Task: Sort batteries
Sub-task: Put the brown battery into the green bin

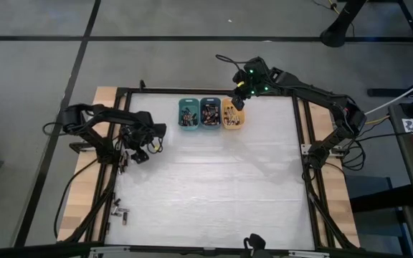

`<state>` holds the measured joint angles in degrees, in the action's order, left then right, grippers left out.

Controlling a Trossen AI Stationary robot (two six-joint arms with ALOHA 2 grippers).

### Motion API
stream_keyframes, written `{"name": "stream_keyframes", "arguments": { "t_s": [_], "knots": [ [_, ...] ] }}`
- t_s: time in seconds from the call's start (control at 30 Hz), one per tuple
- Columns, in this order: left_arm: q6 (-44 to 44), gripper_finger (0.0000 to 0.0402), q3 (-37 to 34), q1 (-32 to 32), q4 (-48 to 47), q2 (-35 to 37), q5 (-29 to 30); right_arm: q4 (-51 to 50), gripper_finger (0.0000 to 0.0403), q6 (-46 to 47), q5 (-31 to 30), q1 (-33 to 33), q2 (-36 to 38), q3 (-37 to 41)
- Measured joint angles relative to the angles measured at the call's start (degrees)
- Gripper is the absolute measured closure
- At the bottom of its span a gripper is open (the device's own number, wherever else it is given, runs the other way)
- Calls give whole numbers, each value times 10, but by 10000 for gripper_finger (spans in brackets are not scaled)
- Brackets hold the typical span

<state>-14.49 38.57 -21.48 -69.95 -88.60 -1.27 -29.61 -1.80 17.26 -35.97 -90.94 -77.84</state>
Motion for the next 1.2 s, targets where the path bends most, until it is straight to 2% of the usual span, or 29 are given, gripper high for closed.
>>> {"name": "stream_keyframes", "arguments": {
  "t_s": [0.43,0.67,0.83,1.2],
  "knots": [
    [4,127,-7,-4,8,-84,-8,0,403,-1,0,0,0,0],
    [12,127,-7,-4,15,-87,-15,0,403,-10,0,0,0,0],
    [35,127,-7,-11,34,-88,-54,0,403,-15,0,0,0,0],
    [27,128,-7,-18,35,-87,-49,-5,403,-16,0,0,0,0]
  ]
}}
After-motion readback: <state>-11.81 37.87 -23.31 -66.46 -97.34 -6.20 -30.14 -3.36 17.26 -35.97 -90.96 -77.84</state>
